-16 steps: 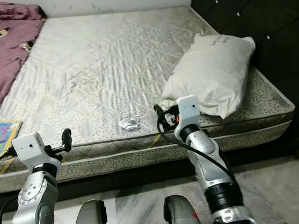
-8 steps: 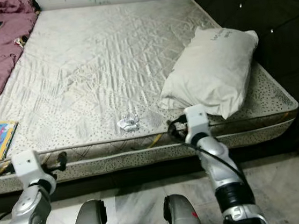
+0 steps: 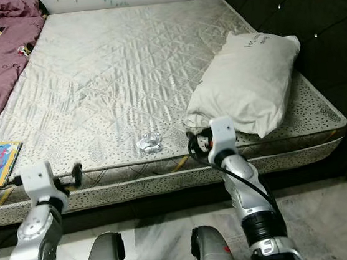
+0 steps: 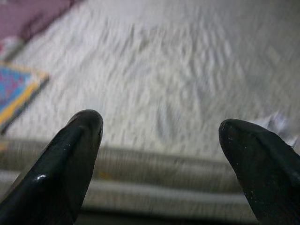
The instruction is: Clean up the room
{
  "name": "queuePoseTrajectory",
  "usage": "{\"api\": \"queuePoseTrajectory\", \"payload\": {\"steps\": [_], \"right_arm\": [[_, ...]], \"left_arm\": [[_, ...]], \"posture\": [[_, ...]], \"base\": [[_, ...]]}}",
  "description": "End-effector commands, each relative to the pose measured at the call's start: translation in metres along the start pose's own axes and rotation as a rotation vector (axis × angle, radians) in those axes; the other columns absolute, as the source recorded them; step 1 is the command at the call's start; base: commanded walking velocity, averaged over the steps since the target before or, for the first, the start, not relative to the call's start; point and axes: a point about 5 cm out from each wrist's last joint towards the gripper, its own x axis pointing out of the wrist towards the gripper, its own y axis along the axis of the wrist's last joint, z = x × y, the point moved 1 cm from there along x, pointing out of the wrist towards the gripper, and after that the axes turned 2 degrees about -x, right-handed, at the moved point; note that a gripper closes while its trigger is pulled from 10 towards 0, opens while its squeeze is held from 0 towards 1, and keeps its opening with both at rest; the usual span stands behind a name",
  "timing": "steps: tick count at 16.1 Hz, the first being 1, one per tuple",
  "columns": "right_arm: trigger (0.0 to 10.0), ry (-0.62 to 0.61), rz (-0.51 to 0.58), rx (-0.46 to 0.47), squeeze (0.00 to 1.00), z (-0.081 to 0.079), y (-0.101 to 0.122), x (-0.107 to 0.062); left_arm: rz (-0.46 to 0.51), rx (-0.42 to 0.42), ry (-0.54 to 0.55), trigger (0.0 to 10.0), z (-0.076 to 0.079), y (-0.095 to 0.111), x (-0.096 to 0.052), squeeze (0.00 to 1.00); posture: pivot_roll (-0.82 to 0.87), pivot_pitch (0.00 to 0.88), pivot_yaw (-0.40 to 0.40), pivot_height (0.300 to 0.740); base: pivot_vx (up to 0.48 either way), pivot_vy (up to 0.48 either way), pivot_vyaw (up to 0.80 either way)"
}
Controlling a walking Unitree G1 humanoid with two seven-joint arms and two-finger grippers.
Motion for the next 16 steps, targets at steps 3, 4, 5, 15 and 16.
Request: {"api": "queuePoseTrajectory", "payload": {"steps": [3,4,5,15,16], "right_arm": [[10.0,-0.001,0.076,0.008,0.0,-0.004,0.014,-0.002],[10.0,-0.001,0.077,0.011,0.0,-0.003,0.014,-0.001],[10.0,0.007,0.079,0.009,0.0,-0.002,0.015,-0.001],[10.0,-0.056,0.004,-0.084,0.0,0.052,-0.012,-0.063],[10.0,-0.053,0.019,-0.071,0.0,0.049,-0.007,-0.059]], "left_arm": [[0.094,-0.015,-0.029,10.0,0.015,0.018,-0.002,0.0],[0.087,-0.015,-0.032,10.0,0.016,0.016,-0.003,0.0],[0.08,-0.016,-0.034,10.0,0.015,0.015,-0.004,0.0],[0.023,0.041,0.06,10.0,-0.031,-0.013,-0.052,0.0],[0.043,0.043,0.053,10.0,-0.028,-0.005,-0.049,0.0]], "posture": [[-0.04,0.0,-0.029,0.641],[-0.04,0.0,-0.03,0.641],[-0.04,0.0,-0.031,0.641],[-0.03,0.0,-0.032,0.641],[-0.03,0.0,-0.032,0.641]], "base": [[0.0,0.0,0.0],[0.0,0.0,0.0],[0.0,0.0,0.0],[0.0,0.0,0.0],[0.0,0.0,0.0]]}}
